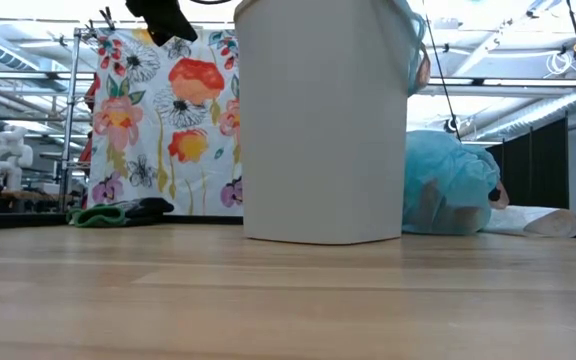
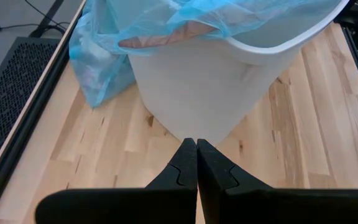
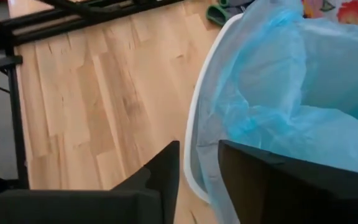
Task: Place trash/remove bag and relplace
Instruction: Insert the new blue trash bag into the trash bin
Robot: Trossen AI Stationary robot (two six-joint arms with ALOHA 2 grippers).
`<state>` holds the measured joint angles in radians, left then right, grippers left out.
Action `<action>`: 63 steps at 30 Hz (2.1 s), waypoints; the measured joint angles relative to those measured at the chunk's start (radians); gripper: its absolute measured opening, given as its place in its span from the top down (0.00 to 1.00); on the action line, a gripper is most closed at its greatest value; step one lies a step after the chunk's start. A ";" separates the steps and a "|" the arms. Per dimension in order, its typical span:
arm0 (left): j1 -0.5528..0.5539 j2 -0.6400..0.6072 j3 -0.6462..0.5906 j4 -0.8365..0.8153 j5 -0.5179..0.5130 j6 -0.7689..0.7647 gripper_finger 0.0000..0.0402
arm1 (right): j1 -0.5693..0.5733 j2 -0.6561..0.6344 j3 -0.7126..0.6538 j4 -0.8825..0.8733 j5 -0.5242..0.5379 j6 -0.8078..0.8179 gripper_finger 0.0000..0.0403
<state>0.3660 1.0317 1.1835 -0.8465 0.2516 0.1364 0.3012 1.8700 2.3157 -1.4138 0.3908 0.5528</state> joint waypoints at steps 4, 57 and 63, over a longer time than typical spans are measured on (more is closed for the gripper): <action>0.000 0.000 0.000 0.001 0.000 0.000 1.00 | 0.000 0.016 0.000 -0.001 0.001 -0.034 0.72; 0.000 0.008 0.000 -0.006 -0.004 -0.009 1.00 | 0.022 0.115 -0.002 0.194 0.068 -0.034 1.00; 0.000 0.008 0.000 -0.014 0.001 -0.026 1.00 | 0.024 0.175 -0.013 0.193 0.046 0.025 1.00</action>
<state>0.3660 1.0401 1.1835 -0.8603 0.2527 0.1101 0.3249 2.0453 2.3028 -1.2209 0.4370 0.5779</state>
